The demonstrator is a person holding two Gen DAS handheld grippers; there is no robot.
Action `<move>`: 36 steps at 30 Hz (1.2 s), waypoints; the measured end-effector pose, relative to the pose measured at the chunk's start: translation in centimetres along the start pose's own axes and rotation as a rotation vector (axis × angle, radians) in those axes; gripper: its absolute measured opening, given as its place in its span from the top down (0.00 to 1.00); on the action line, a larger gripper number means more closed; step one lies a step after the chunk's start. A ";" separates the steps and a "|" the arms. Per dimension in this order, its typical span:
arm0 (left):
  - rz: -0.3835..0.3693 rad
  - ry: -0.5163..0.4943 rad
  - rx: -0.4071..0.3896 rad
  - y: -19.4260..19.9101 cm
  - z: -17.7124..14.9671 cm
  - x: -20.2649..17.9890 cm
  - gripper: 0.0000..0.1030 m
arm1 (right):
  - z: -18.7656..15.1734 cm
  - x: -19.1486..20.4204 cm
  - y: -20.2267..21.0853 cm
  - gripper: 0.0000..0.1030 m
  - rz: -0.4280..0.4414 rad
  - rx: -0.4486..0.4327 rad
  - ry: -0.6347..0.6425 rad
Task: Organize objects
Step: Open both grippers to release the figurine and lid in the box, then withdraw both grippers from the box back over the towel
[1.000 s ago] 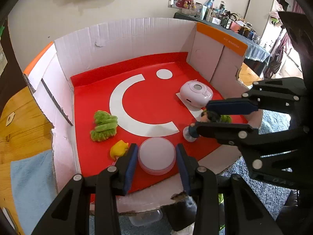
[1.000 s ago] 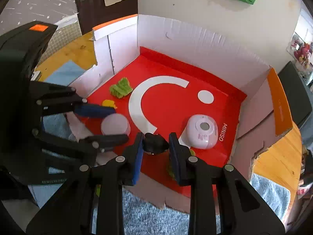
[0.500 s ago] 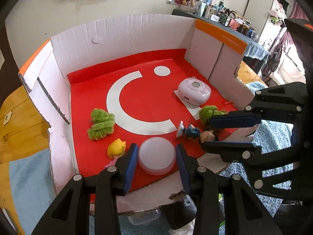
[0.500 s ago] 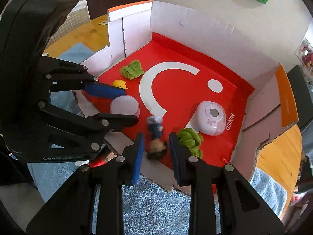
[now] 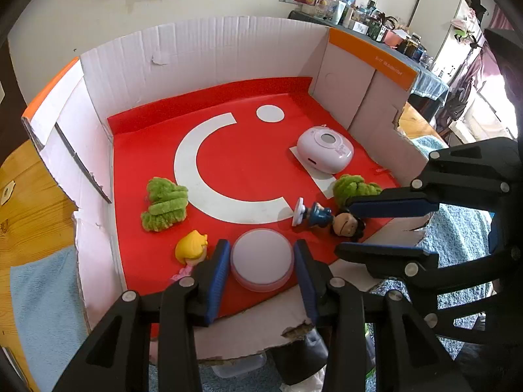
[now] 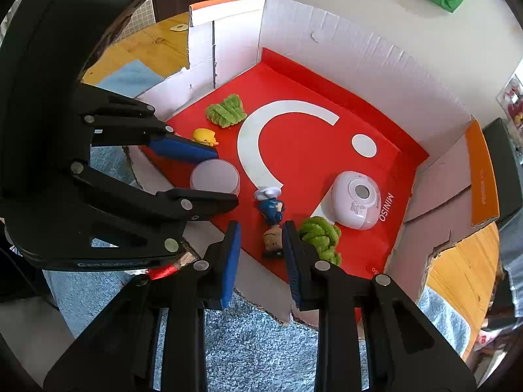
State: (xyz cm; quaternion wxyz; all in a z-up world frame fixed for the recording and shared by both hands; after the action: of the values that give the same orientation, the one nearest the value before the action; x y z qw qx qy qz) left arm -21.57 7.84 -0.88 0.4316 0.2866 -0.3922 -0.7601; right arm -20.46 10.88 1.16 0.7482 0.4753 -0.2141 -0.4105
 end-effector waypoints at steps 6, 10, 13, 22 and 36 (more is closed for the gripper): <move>0.000 0.002 0.000 -0.2 0.1 0.0 0.60 | 0.0 0.1 0.3 0.76 -0.002 -0.007 0.003; -0.001 0.005 -0.001 -0.2 0.1 0.1 0.59 | -0.1 0.0 0.5 0.76 -0.002 -0.009 -0.006; -0.001 0.008 -0.006 0.0 0.1 0.1 0.56 | -0.2 0.0 0.7 0.76 -0.007 -0.010 -0.013; 0.001 0.010 -0.042 1.9 -0.2 -0.6 0.56 | -0.5 -0.4 2.3 0.76 -0.018 -0.044 -0.050; 0.022 0.037 -0.181 8.3 -2.5 -2.0 0.41 | -3.2 0.8 5.9 0.15 -0.048 -0.156 -0.160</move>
State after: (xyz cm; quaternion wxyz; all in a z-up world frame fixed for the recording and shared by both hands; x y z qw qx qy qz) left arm -15.13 6.11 4.95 0.4712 0.2562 -0.3170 -0.7822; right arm -15.35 13.21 4.90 0.7534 0.3862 -0.2287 -0.4805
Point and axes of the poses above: each gripper's, at about its wrist camera, not at the fingertips, and y roughly against the way its jaws point, x to its left, z to its top, the point moved 5 cm from there along -y, roughly the way its jaws point, and after that the axes turned 3 degrees about -y, right-handed, at the moved point
